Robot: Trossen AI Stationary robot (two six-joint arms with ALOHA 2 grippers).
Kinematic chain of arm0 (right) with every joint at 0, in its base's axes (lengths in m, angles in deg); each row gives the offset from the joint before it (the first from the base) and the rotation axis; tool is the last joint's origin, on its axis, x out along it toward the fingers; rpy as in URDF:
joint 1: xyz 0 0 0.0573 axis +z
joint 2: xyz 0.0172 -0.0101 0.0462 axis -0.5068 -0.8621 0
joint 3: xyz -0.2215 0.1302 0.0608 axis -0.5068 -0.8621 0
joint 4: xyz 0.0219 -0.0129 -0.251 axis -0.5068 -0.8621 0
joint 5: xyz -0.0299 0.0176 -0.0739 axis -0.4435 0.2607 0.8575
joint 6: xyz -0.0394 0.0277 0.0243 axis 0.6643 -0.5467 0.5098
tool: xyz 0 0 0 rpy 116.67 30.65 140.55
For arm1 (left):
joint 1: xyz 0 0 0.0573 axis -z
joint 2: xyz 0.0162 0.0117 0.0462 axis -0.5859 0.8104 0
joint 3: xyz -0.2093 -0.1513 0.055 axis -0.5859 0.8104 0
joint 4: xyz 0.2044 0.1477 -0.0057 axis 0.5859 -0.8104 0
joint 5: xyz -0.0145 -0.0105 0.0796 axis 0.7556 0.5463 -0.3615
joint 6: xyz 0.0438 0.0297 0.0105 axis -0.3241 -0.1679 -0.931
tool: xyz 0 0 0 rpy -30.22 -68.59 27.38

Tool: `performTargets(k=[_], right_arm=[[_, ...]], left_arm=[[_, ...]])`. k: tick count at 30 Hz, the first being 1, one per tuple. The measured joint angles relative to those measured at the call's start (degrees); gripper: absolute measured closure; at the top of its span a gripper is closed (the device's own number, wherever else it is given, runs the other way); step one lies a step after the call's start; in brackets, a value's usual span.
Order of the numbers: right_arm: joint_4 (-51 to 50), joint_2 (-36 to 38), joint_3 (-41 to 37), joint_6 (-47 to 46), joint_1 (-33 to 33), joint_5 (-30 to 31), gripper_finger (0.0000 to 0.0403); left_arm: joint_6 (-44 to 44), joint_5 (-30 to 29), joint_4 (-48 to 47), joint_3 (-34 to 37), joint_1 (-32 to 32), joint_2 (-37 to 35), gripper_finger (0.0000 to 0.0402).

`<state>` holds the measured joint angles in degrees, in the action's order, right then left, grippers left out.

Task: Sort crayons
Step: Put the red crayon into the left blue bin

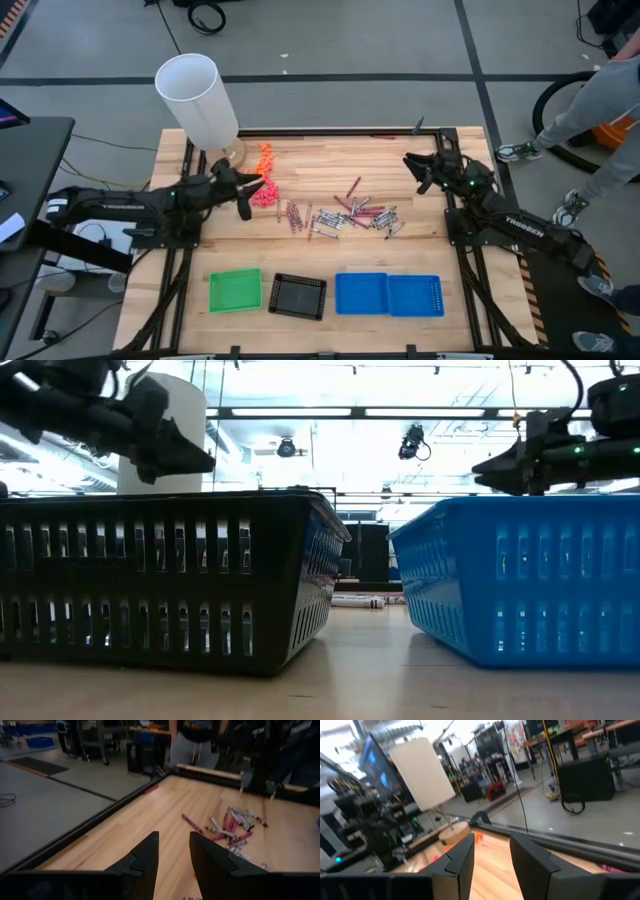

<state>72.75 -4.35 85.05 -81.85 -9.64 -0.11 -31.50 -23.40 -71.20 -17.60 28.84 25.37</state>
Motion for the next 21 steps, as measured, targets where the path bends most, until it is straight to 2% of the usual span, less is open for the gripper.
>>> performTargets(k=[6, 11, 21], right_arm=[[4.2, -5.5, 0.0, 2.0, 3.7, 1.2, 0.0267], [4.0, -10.2, 2.1, 4.1, 6.5, 3.4, 0.0267], [1.3, -24.3, 9.3, 10.7, 12.5, 8.5, 0.0267]], left_arm=[[-0.3, 0.0, -1.2, -3.9, 0.0, 7.8, 0.0283], [-0.4, 0.0, -2.2, -7.0, 0.0, 12.8, 0.0283], [-1.5, 1.0, -7.7, -11.8, 0.0, 18.5, 0.0283]])
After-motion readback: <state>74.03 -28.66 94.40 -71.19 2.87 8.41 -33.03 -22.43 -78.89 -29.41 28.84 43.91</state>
